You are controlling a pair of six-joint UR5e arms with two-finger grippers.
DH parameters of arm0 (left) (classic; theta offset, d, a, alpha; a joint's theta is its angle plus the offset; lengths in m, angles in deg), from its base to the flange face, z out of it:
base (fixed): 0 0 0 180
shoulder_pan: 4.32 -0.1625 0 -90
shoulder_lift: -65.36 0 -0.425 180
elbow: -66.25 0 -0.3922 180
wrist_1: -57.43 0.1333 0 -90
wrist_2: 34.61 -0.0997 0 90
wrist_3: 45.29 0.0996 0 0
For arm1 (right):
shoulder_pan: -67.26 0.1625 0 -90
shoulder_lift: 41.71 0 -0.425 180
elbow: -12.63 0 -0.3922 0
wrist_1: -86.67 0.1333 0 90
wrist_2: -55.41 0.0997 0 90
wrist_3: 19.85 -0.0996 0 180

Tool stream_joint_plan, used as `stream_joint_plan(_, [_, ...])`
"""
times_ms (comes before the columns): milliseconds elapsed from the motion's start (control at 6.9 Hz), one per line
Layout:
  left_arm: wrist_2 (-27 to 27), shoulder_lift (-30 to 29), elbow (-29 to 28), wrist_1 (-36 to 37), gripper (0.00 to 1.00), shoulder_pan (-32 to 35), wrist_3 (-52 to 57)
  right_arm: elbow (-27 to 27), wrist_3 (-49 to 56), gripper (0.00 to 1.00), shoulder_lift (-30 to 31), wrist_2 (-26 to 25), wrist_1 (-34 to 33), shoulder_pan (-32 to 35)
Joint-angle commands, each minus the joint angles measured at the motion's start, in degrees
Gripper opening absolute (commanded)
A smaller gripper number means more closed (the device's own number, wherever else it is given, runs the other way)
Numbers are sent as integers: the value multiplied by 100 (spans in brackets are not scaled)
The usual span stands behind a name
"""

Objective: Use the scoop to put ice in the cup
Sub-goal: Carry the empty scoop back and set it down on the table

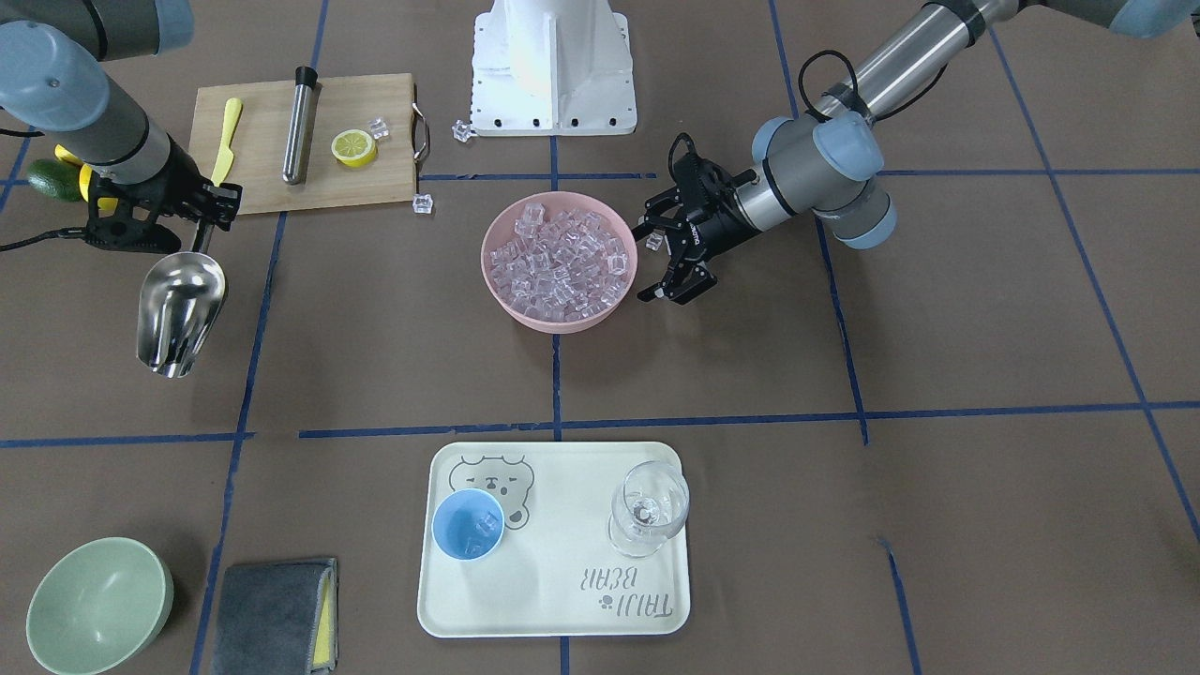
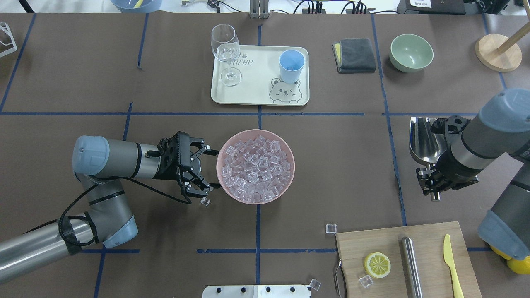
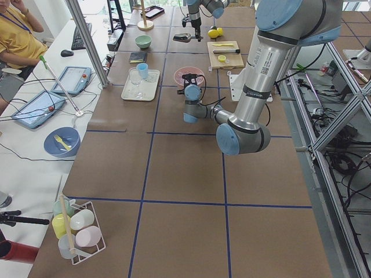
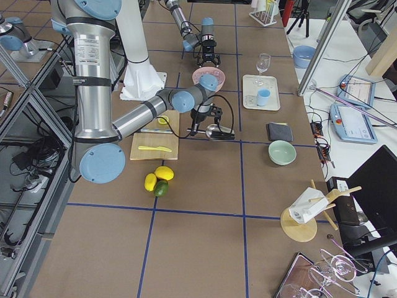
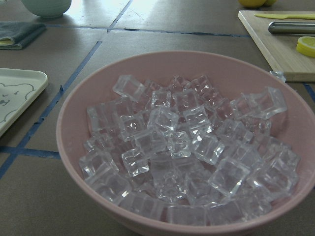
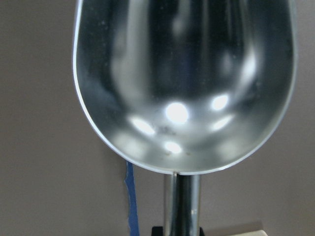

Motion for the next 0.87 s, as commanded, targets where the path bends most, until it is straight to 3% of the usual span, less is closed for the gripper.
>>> stream_joint_plan(0, [-3,0,0,3,99,0,0,-383,-509,0,47,-166,749,-357])
stream_joint_plan(145, [-3,0,0,3,99,0,0,-383,-510,0,47,-174,750,-401])
stream_joint_plan(290, [-3,0,-9,3,99,-9,0,-392,-536,36,47,-175,750,-402])
stream_joint_plan(435, [-3,0,-9,3,99,-9,0,-392,-536,63,56,-175,750,-402])
stream_joint_plan(579, [-3,0,-9,3,99,-9,0,-348,-571,100,56,-166,741,-393])
stream_joint_plan(724, [-3,0,-9,3,99,-9,0,-339,-571,100,-5,-166,741,-393])
